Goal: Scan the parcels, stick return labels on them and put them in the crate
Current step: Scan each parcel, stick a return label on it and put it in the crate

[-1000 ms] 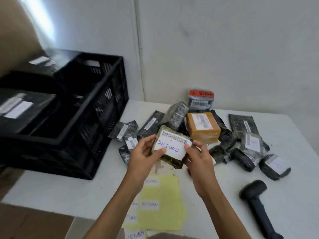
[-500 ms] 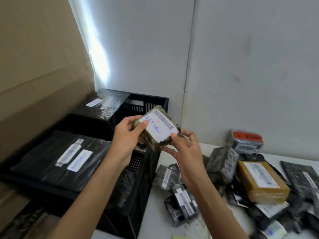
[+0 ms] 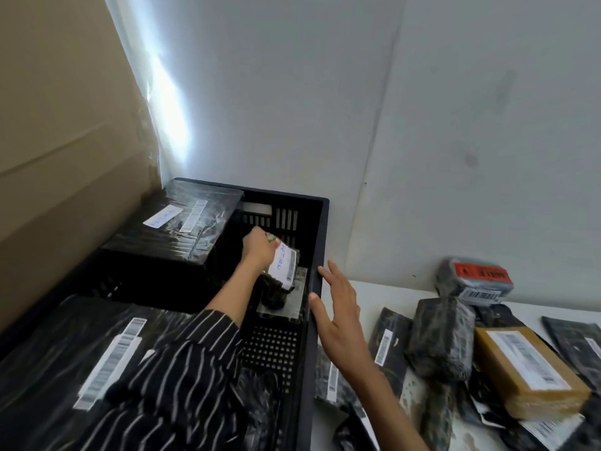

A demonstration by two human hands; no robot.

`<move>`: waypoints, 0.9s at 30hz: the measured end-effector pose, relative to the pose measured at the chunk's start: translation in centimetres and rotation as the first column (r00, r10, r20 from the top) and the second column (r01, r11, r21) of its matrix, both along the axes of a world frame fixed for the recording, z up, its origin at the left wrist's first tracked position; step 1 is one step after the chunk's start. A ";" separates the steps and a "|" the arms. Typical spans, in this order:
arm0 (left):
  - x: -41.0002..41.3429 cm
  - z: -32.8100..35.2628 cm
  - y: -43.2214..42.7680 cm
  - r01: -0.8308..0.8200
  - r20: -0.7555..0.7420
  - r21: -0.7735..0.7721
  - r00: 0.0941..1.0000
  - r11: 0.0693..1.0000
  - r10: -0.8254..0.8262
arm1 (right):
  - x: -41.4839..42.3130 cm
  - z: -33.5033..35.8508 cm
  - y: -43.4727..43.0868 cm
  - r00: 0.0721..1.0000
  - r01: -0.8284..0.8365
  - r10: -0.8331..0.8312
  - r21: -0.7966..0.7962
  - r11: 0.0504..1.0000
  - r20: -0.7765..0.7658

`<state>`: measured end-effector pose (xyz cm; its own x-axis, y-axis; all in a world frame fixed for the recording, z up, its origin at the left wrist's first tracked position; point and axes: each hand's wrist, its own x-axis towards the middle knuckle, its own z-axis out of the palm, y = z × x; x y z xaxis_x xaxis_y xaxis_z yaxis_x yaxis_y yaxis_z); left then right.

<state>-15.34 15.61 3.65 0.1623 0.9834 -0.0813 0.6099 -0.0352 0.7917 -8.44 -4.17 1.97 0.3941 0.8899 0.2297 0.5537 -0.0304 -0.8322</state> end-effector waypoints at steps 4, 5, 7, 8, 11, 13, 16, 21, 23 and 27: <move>1.5 -2.9 1.3 -0.025 -0.019 -0.043 1.000 0.999 0.024 | -0.1 -0.2 -0.1 0.994 -0.015 0.013 -0.015 1.000 -0.110; 1.8 -3.3 1.7 -0.036 -0.013 -0.048 0.999 0.998 0.035 | -0.2 -0.2 -0.1 0.991 -0.020 0.018 -0.017 1.000 -0.134; 2.1 -4.1 2.6 -0.038 0.000 -0.047 0.999 0.998 0.038 | -0.3 -0.2 -0.1 0.984 -0.027 0.025 -0.013 1.000 -0.174; 2.3 -4.5 3.0 -0.035 0.015 -0.044 0.999 0.998 0.036 | -0.4 -0.3 -0.2 0.980 -0.029 0.027 -0.009 1.000 -0.196; 2.9 -6.0 3.8 -0.022 0.082 -0.026 0.996 0.999 0.024 | -0.4 -0.4 -0.1 0.970 -0.033 0.030 -0.010 0.999 -0.242; 3.1 -6.9 3.7 0.055 0.024 0.044 0.998 0.998 -0.056 | -0.3 -0.5 0.0 0.967 -0.046 0.041 -0.013 0.999 -0.253; 2.8 -7.7 3.2 0.355 -0.363 0.228 0.895 0.906 -0.260 | -0.4 -0.6 0.0 0.958 -0.059 0.053 -0.013 0.998 -0.280; 2.6 -9.9 2.4 0.626 -0.674 0.062 0.600 0.777 -0.430 | -0.7 -0.6 0.0 0.951 -0.042 0.044 0.011 0.999 -0.307; 2.3 -11.1 2.4 0.662 -0.755 -0.015 0.484 0.750 -0.442 | -0.7 -0.6 0.0 0.954 -0.041 0.043 0.013 0.999 -0.296; 2.2 -10.9 3.1 0.685 -0.802 -0.069 0.395 0.725 -0.449 | -0.6 -0.5 0.0 0.966 -0.041 0.042 0.011 0.999 -0.255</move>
<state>-13.14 18.68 -7.29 0.6880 0.6826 -0.2464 0.7013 -0.7127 -0.0162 -9.03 -4.13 1.44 0.4028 0.9058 0.1313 0.3238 -0.0069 -0.9461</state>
